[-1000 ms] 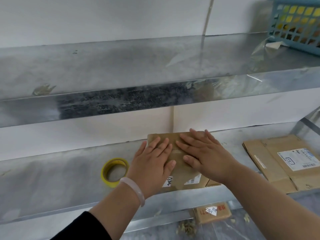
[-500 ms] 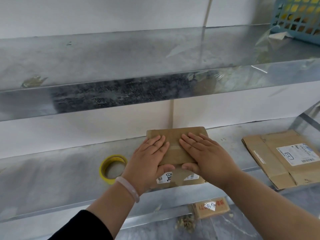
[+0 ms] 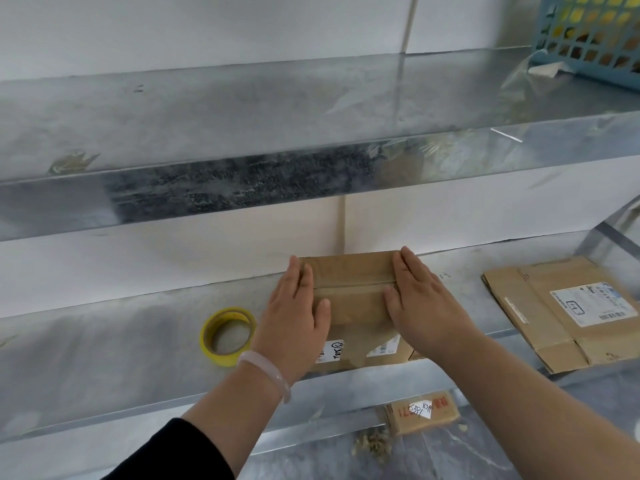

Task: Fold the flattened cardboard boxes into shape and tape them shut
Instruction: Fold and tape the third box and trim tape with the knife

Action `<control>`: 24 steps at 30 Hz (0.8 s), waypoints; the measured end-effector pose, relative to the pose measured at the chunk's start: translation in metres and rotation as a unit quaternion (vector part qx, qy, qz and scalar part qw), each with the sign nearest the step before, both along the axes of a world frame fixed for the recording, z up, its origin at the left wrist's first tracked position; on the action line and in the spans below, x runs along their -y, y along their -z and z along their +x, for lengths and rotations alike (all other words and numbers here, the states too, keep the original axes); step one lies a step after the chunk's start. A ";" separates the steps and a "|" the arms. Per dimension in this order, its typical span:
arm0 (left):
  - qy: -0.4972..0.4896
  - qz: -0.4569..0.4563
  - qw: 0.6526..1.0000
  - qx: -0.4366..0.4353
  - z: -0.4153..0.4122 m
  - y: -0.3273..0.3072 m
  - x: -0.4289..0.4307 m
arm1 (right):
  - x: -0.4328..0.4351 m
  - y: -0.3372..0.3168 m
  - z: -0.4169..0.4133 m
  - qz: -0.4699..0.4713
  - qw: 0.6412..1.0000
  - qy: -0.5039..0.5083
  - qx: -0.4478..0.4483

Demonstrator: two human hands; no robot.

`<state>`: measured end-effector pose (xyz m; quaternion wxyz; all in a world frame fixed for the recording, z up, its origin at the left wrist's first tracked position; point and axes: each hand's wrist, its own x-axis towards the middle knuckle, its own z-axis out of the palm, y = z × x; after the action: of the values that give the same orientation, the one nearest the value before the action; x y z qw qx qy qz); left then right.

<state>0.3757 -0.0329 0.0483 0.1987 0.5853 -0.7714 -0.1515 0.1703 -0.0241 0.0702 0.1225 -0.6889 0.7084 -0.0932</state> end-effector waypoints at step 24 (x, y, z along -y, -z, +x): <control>-0.167 0.279 0.836 -0.442 -0.007 -0.022 -0.005 | -0.015 -0.017 -0.007 0.073 0.887 0.134 0.435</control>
<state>0.3687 -0.0275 0.0706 0.3693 0.6066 -0.4167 -0.5674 0.1635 -0.0096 0.0877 0.4547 -0.4667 0.6744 -0.3472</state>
